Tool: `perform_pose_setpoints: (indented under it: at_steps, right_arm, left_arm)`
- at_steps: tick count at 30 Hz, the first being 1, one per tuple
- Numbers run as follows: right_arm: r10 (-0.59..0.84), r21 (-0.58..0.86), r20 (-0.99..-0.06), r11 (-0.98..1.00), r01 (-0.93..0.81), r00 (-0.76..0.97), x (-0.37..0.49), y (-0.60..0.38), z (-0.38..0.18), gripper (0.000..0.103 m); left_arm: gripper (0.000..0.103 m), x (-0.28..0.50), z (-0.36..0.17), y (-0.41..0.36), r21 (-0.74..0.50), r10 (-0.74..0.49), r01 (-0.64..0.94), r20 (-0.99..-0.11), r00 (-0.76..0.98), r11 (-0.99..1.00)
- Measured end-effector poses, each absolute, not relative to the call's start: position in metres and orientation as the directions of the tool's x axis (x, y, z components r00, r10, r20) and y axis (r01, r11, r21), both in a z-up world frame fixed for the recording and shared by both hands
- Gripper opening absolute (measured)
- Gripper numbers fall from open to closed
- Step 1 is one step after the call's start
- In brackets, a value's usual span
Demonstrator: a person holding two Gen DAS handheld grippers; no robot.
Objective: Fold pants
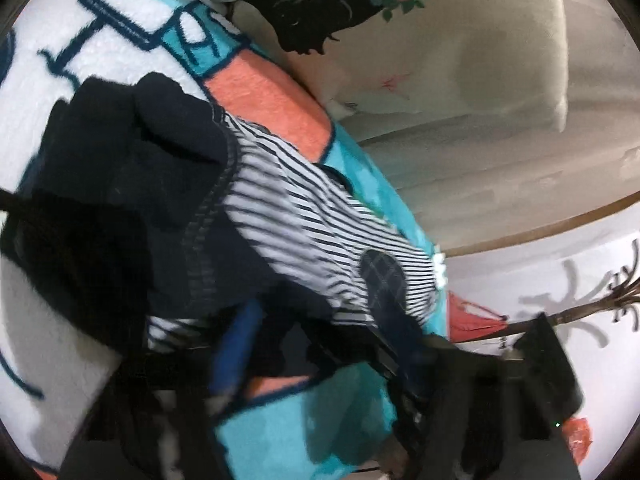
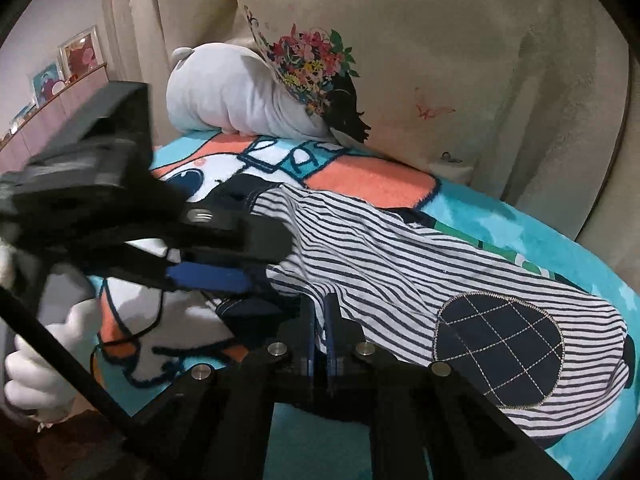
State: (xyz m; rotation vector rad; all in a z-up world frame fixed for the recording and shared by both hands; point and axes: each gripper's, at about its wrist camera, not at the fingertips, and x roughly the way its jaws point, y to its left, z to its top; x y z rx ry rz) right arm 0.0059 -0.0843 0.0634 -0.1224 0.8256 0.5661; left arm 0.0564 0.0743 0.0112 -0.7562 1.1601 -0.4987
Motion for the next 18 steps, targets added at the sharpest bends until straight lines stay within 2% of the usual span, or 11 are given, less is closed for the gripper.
perform_pose_setpoints:
  at_steps: [1,2,3,5,8,11,14,18]
  right_arm:
    - [0.421,0.098,-0.724,0.847,-0.522,0.547,0.004,-0.085,0.064,0.009]
    - [0.409,0.075,-0.725,0.847,-0.526,0.555,0.001,-0.084,0.064,0.023]
    - [0.402,0.061,-0.724,0.847,-0.528,0.561,0.0,-0.083,0.064,0.049]
    - [0.411,0.044,-0.707,0.838,-0.544,0.575,-0.006,-0.08,0.064,0.073]
    - [0.411,0.032,-0.713,0.829,-0.559,0.568,-0.006,-0.074,0.059,0.073]
    - [0.339,-0.041,-0.736,0.842,-0.538,0.586,-0.005,-0.072,0.049,0.07]
    - [0.26,-0.063,-0.759,0.883,-0.465,0.597,0.002,-0.095,0.042,0.039]
    - [0.197,-0.045,-0.766,0.933,-0.356,0.612,0.007,-0.141,0.04,0.026]
  left_arm:
    - [0.018,0.058,0.01,0.074,-0.754,-0.707,-0.023,-0.626,0.329,0.657]
    - [0.013,0.06,0.01,0.074,-0.762,-0.718,-0.016,-0.617,0.321,0.647]
    - [0.011,0.06,0.01,0.074,-0.761,-0.717,-0.014,-0.617,0.323,0.649]
    - [0.011,0.059,0.015,0.073,-0.747,-0.701,-0.002,-0.626,0.341,0.665]
    - [0.01,0.056,0.024,0.072,-0.731,-0.687,0.018,-0.632,0.357,0.682]
    - [0.01,0.05,0.037,0.073,-0.711,-0.669,0.043,-0.638,0.382,0.702]
    - [0.01,0.045,0.047,0.077,-0.691,-0.649,0.058,-0.642,0.409,0.72]
    - [0.01,0.041,0.051,0.083,-0.677,-0.63,0.059,-0.645,0.433,0.734]
